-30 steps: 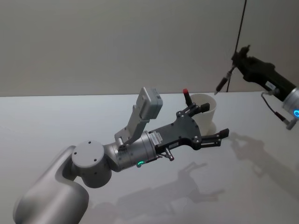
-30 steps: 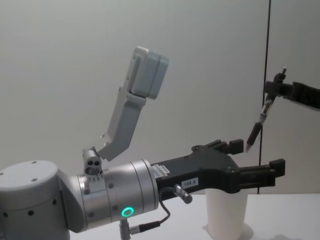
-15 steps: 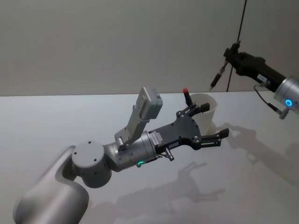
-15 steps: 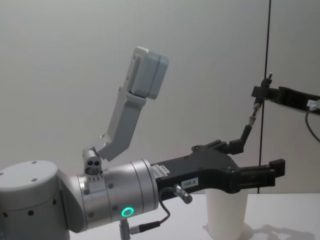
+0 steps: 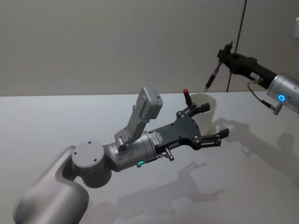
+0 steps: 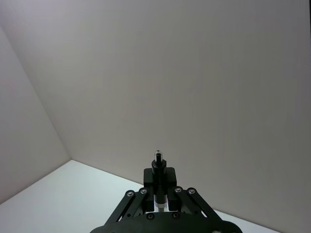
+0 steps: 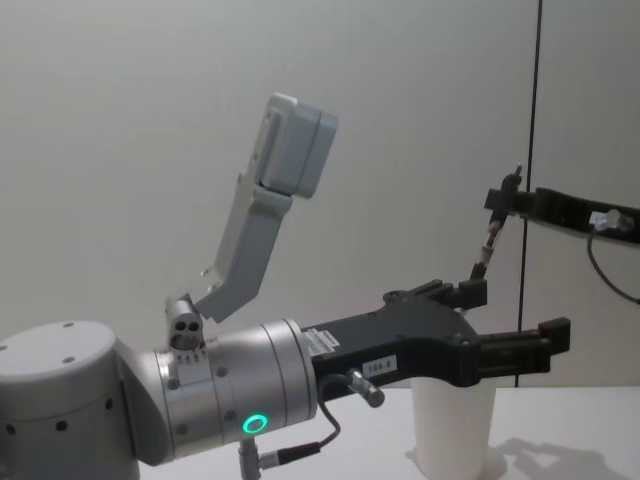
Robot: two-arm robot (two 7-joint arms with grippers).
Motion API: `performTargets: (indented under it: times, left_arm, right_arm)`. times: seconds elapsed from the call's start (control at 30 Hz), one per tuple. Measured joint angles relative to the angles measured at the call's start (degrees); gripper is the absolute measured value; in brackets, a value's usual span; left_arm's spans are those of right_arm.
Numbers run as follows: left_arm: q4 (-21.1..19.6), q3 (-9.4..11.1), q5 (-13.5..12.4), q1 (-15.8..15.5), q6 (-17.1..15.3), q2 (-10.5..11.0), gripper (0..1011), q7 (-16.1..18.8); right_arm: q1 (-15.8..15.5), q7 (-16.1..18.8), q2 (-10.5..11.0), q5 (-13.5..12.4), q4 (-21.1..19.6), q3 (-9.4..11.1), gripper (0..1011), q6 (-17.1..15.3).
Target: Place the pen into the pen holder.
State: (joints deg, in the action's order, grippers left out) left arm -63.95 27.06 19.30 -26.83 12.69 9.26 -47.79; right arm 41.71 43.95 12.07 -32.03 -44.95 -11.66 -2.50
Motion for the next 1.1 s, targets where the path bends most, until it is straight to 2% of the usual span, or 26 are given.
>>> performTargets:
  times: [0.47,0.8,1.1]
  left_arm:
    - [0.00,0.00,0.00,0.00,0.00,0.00,1000,0.00]
    - [0.00,0.00,0.00,0.00,0.00,0.00,1000,0.00]
    - [0.00,0.00,0.00,0.00,0.00,0.00,1000,0.00]
  right_arm:
    - [4.88,3.43,-1.52,1.62,9.60,-1.63,132,1.64]
    - [6.63,3.83,-2.30,2.61,13.64,-2.67,132,3.87]
    - [7.23,3.62,-2.69,3.51,15.62,-3.49,132,5.55]
